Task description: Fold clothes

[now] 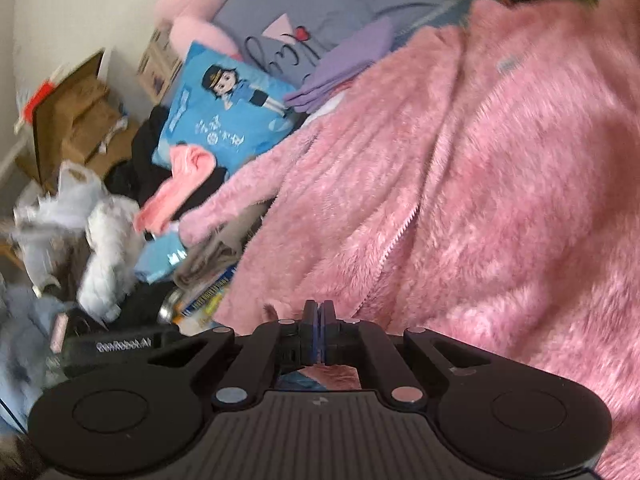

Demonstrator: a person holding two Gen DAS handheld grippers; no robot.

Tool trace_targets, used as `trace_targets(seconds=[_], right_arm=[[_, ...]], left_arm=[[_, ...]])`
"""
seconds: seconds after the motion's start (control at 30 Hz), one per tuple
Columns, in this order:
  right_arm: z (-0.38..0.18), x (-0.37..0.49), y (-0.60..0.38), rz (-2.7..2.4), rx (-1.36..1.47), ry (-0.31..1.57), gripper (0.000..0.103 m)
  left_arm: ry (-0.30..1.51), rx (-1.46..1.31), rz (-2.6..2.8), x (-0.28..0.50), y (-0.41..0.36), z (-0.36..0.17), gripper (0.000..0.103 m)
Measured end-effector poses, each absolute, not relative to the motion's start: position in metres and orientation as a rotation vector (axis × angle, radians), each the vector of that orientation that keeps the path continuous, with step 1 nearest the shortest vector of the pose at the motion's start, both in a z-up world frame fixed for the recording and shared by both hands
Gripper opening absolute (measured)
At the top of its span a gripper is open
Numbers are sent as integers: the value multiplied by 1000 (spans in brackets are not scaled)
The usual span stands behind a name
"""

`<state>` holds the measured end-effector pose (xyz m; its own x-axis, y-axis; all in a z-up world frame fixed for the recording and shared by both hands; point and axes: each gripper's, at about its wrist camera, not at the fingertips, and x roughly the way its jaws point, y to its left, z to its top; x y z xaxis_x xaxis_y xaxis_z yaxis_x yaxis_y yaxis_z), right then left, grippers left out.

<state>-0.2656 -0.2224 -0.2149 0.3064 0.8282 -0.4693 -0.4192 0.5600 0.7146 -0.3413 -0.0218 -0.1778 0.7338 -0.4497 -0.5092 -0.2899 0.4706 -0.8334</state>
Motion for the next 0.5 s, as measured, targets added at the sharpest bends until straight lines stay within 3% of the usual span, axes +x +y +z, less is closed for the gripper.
trace_targets(seconds=[0.07, 0.27, 0.37, 0.5], right_arm=[[-222, -263, -227, 870, 585, 957, 2], [-242, -261, -237, 847, 767, 1017, 2], [-237, -264, -231, 849, 668, 997, 2], [-212, -282, -206, 851, 322, 876, 2]], left_arm=[[782, -1111, -105, -341, -21, -178, 9], [790, -1112, -66, -342, -20, -180, 4], [809, -1104, -31, -341, -20, -181, 4], [836, -1078, 3, -339, -22, -180, 4]])
